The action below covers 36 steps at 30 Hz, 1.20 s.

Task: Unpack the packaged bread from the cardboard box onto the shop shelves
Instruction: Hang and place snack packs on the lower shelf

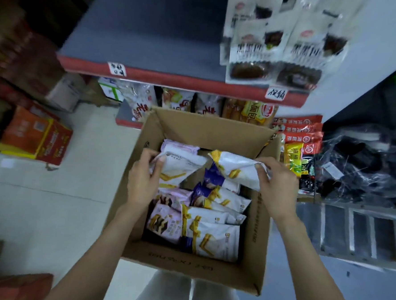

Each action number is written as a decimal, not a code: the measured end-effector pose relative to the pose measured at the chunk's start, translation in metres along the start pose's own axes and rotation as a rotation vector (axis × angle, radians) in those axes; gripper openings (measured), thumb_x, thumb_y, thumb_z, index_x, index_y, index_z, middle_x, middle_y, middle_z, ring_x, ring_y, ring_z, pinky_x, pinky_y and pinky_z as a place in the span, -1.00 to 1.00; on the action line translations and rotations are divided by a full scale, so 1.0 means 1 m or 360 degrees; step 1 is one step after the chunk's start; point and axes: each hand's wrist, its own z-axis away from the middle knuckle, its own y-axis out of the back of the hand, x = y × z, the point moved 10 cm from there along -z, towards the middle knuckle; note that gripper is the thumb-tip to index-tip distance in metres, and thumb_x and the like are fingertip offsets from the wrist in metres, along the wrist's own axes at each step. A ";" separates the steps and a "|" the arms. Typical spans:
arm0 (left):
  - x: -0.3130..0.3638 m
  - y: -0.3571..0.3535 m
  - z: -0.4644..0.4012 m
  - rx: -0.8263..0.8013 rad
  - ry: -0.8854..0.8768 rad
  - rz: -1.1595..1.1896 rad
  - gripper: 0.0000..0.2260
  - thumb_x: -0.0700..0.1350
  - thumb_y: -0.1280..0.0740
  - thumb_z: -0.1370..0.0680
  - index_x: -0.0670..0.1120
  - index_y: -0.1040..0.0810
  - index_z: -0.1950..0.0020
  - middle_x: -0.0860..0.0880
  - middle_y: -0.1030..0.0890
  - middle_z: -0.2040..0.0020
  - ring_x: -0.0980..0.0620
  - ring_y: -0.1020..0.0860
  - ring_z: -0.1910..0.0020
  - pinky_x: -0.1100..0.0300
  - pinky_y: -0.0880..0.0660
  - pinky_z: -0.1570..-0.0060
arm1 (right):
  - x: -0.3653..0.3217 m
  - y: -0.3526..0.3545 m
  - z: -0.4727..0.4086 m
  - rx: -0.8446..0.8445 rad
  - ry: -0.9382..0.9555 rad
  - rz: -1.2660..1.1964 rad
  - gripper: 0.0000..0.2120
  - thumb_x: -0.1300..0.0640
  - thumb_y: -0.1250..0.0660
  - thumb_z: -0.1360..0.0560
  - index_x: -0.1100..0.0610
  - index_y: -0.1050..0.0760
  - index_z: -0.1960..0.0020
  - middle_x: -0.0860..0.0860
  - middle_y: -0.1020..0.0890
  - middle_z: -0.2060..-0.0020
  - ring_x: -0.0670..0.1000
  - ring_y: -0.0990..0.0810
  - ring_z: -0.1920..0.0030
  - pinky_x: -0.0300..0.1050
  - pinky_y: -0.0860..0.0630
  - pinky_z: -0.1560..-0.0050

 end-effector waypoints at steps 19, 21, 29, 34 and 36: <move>0.015 0.165 -0.131 0.0565 -0.0040 0.0422 -0.92 0.00 -0.22 -0.59 0.02 -0.42 0.05 0.12 -0.50 0.27 0.04 -0.45 0.26 0.02 -0.41 0.19 | -0.220 0.053 -0.168 0.0495 0.0396 -0.0133 -0.86 0.08 -0.29 -0.54 0.08 -0.55 -0.06 0.06 -0.64 0.33 0.05 -0.52 0.40 -0.15 -0.30 0.35; 0.011 0.171 -0.146 0.0591 -0.0033 0.0436 -0.89 0.00 -0.24 -0.58 -0.02 -0.45 0.03 0.11 -0.53 0.23 0.02 -0.49 0.22 0.01 -0.42 0.17 | -0.241 0.049 -0.183 0.0590 0.0512 -0.0061 -0.89 0.14 -0.28 -0.54 0.11 -0.54 -0.03 0.07 -0.60 0.36 0.06 -0.50 0.40 -0.15 -0.31 0.39; 0.026 0.153 -0.204 0.0469 -0.0174 0.0300 -0.88 -0.05 -0.25 -0.60 -0.10 -0.45 -0.01 0.09 -0.53 0.24 0.03 -0.50 0.26 0.08 -0.37 0.28 | -0.231 -0.024 -0.226 0.0456 0.0577 0.0245 -0.68 0.43 -0.36 -0.34 0.13 -0.62 0.00 0.08 -0.66 0.22 0.17 -0.63 0.25 -0.11 -0.50 0.35; 0.030 0.132 -0.219 0.0392 -0.0232 0.0294 -0.88 -0.06 -0.25 -0.61 -0.10 -0.46 0.00 0.07 -0.52 0.24 0.02 -0.48 0.27 0.10 -0.36 0.29 | -0.194 -0.052 -0.210 0.0049 0.0452 0.0138 -0.51 0.14 -0.42 -0.44 0.06 -0.43 -0.36 0.07 -0.61 -0.16 0.14 -0.60 -0.09 0.01 -0.54 0.01; 0.031 0.125 -0.223 0.0368 -0.0242 0.0261 -0.89 -0.06 -0.25 -0.60 -0.10 -0.46 -0.01 0.06 -0.53 0.25 -0.01 -0.48 0.29 0.10 -0.35 0.30 | -0.186 -0.071 -0.200 -0.0199 0.0436 0.0342 -0.27 0.17 -0.46 -0.40 -0.01 -0.21 -0.49 0.05 -0.48 -0.32 0.13 -0.54 -0.20 0.04 -0.52 -0.09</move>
